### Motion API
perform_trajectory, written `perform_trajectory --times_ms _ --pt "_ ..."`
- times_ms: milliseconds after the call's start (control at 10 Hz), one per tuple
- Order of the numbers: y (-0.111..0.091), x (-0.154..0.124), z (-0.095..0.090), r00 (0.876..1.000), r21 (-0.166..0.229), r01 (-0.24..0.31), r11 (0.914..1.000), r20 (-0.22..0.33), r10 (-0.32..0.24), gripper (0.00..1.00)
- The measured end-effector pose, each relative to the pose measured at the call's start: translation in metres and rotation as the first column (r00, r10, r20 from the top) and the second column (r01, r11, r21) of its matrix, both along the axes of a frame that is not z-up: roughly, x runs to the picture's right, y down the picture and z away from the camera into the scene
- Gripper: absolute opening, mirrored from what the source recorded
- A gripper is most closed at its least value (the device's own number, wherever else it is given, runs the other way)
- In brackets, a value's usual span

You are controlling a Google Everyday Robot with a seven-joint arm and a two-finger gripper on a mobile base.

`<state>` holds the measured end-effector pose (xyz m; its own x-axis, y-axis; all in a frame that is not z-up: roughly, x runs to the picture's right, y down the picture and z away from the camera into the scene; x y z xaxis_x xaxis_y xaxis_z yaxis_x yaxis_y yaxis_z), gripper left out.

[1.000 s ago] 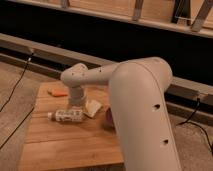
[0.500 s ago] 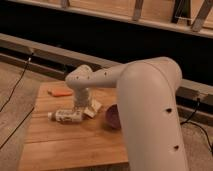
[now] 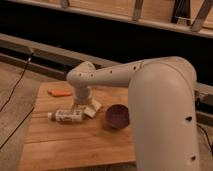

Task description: Stand the bottle upright

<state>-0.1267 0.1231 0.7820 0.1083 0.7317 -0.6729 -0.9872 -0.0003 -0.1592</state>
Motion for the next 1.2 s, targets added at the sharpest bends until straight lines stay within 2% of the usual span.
perform_trajectory --times_ms 400,500,700,800,900,1000,1100,1200 --pt "0.0 -0.045 -0.009 0.992 0.017 0.091 0.9957 0.085 -0.092 0.78" --pt "0.0 -0.063 -0.009 0.984 0.024 0.144 0.9892 0.105 -0.146 0.78" --pt "0.002 -0.081 -0.007 0.971 0.023 0.208 0.9779 0.119 -0.209 0.78" --pt "0.002 -0.091 -0.002 0.958 0.022 0.262 0.9648 0.118 -0.263 0.78" --pt "0.002 -0.095 0.001 0.949 0.023 0.294 0.9555 0.116 -0.295 0.78" --pt "0.004 -0.1 0.005 0.934 0.021 0.341 0.94 0.108 -0.341 0.78" --pt "0.007 -0.103 0.01 0.917 0.02 0.386 0.9225 0.099 -0.386 0.78" --pt "0.01 -0.103 0.017 0.897 0.024 0.435 0.9003 0.081 -0.435 0.78"
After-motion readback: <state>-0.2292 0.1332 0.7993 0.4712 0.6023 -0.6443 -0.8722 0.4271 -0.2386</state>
